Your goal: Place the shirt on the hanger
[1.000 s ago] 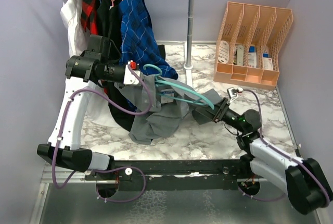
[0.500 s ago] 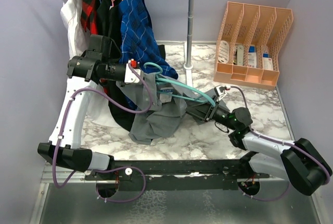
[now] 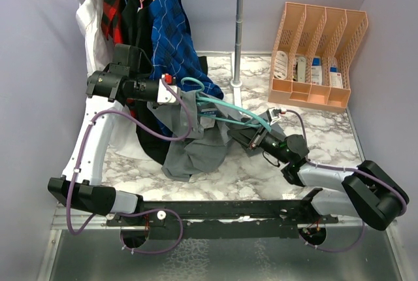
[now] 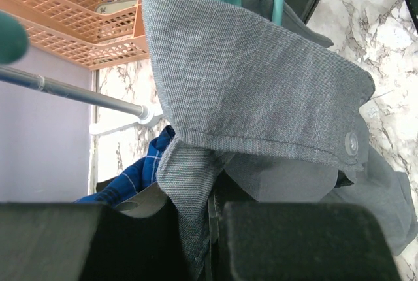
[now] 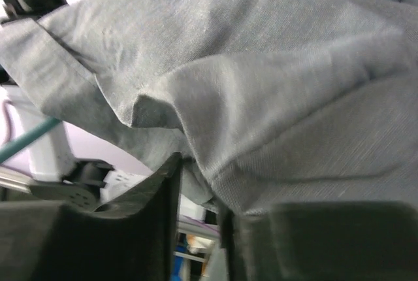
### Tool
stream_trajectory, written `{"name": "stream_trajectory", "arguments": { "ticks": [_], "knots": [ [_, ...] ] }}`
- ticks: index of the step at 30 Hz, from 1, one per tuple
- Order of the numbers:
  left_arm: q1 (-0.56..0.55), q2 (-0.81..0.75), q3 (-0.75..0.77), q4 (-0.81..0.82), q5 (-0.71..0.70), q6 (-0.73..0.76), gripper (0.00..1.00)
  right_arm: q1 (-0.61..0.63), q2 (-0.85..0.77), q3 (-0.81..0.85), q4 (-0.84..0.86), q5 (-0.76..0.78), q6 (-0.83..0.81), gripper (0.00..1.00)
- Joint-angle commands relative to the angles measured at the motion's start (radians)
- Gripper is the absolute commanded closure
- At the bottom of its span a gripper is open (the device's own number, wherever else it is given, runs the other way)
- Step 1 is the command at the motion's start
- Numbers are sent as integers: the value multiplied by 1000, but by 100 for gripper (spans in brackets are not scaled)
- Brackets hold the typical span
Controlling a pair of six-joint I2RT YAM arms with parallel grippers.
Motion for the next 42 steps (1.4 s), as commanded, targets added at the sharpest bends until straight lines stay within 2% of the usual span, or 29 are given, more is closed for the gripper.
{"name": "stream_trajectory", "arguments": {
  "ticks": [1, 2, 3, 7, 11, 16, 20, 25, 29, 31, 36, 42],
  "knots": [
    [7, -12, -4, 22, 63, -8, 100, 9, 28, 11, 123, 70, 3, 86],
    [6, -13, -3, 22, 57, -7, 100, 9, 25, 6, 128, 79, 2, 95],
    [6, -15, -3, 22, 48, -5, 100, 9, 17, -2, 122, 93, -1, 98],
    [6, -30, -9, 20, -7, 28, 100, 7, -75, -13, 13, 134, -37, 99],
    [6, -35, -6, -9, -96, 109, 100, 6, -233, 67, -293, 186, -181, 99],
    [6, 4, 48, -120, -213, 229, 100, 6, -439, 224, -766, 389, -430, 99],
    [7, 21, 65, -147, -248, 263, 100, 1, -477, 298, -957, 465, -575, 99],
    [6, 27, 87, -136, -276, 281, 100, -5, -514, 283, -1042, 536, -626, 99],
    [7, 31, 85, -41, -336, 208, 100, -13, -539, 273, -1081, 546, -649, 99],
    [6, 19, 62, 36, -362, 163, 100, -14, -548, 276, -1106, 551, -660, 99],
    [6, -31, -42, 139, -436, 196, 100, -16, -598, 283, -1142, 599, -680, 99],
    [6, -38, -114, 257, -533, 170, 100, -17, -586, 354, -1154, 580, -700, 99]
  ]
}}
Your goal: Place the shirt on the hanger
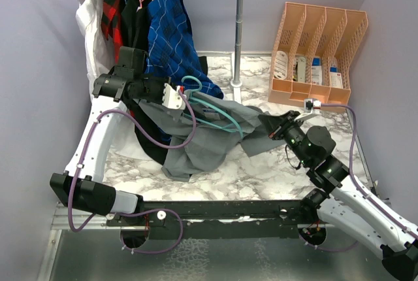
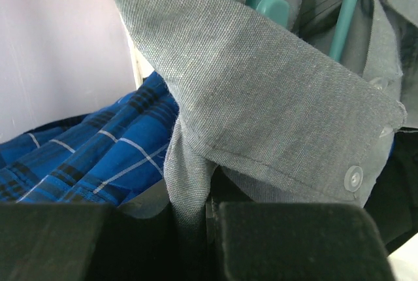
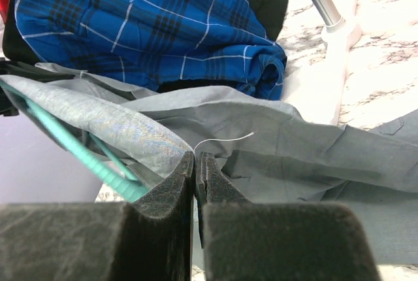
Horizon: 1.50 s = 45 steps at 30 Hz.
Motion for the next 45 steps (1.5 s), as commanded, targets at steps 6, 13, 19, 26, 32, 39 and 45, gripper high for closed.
{"name": "stream_trajectory", "arguments": {
  "ticks": [6, 13, 19, 26, 32, 39, 45],
  "knots": [
    [8, -50, -68, 337, -156, -180, 100, -10, 51, 116, -59, -15, -39, 99],
    [7, -56, -53, 393, -156, -271, 100, -11, 81, 81, -38, -47, -38, 99],
    [7, -72, -28, 329, -91, -273, 100, -10, 83, 48, -21, -10, -51, 99],
    [7, -77, -78, 415, -194, -297, 100, -10, 86, 75, -31, -12, -68, 99],
    [6, -87, -196, 650, -359, -330, 100, -10, 100, 199, -103, -62, -40, 99],
    [-36, -83, -273, 799, -481, -349, 100, -10, 174, 294, -165, -187, 32, 99],
    [-110, -117, -458, 893, -622, -160, 100, -10, 226, 433, -205, -204, 39, 99]
  ]
}}
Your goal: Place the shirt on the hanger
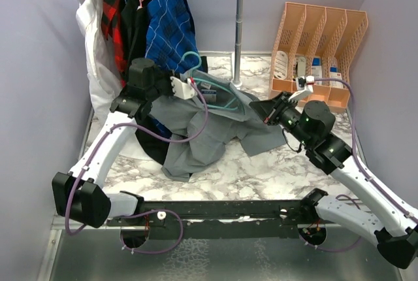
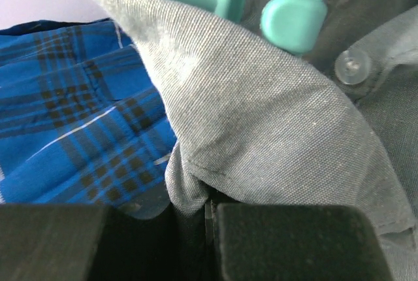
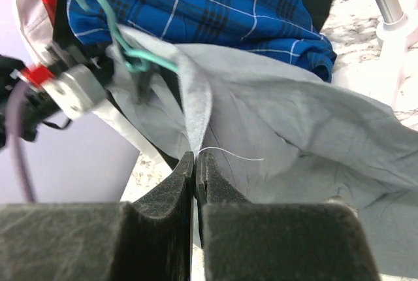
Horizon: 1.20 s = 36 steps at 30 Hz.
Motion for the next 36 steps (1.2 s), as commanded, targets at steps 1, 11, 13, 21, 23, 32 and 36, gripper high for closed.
{"name": "stream_trajectory", "arguments": {
  "ticks": [1, 11, 13, 21, 23, 32, 36],
  "knots": [
    [-51, -52, -151, 168, -219, 160, 100, -4, 51, 182, -93, -25, -7, 99],
    [-64, -138, -294, 265, -276, 352, 100, -4, 106, 336, -232, 95, -158, 99],
    [-65, -132, -253, 268, -270, 277, 100, -5, 117, 318, -221, 42, -140, 99],
    [-131, -95, -30, 115, -228, -139, 100, -4, 71, 40, 46, -176, 38, 99],
    [-141, -93, 14, 66, -175, -261, 100, -4, 68, -32, 162, -248, 100, 99],
    [-130, -79, 106, -168, 179, -552, 100, -1, 122, -32, 372, -385, 131, 93],
    [-130, -59, 91, -180, 189, -533, 100, -1, 138, 78, 326, -450, 39, 48]
  ]
}}
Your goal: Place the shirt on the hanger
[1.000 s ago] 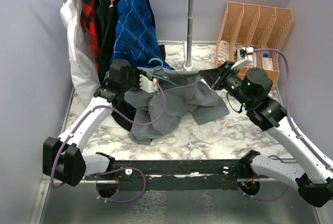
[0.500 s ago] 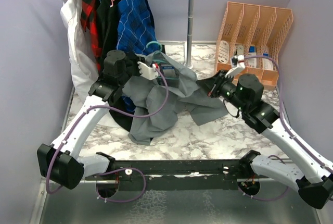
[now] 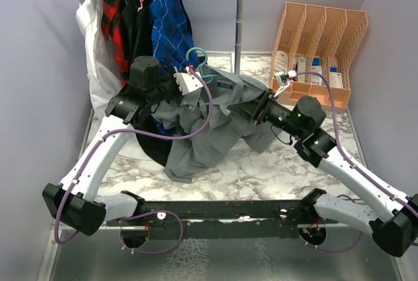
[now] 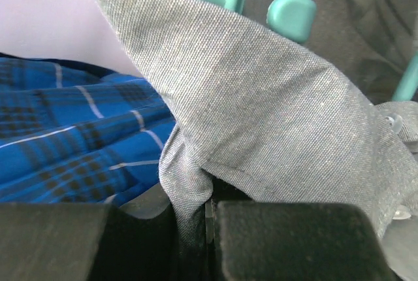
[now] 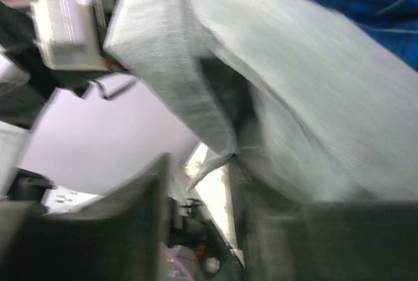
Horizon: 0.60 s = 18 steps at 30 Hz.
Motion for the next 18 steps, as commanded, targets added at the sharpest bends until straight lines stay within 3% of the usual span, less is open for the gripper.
{"name": "stream_trajectory", "arguments": {
  "ticks": [1, 2, 9, 13, 18],
  "knots": [
    [1, 23, 5, -35, 102, -51, 100, 0, -5, 151, 7, -110, -133, 25],
    [1, 23, -4, -35, 89, -23, 100, 0, -19, 196, -52, -105, -197, 17],
    [1, 1, -71, -30, 45, 124, 100, 1, -68, 498, -584, -143, -634, 15],
    [1, -6, -61, -32, 59, 146, 100, 0, -94, 573, -761, -106, -765, 15],
    [1, 4, -36, -32, 76, 132, 100, 0, -53, 665, -892, -171, -829, 12]
  ]
}}
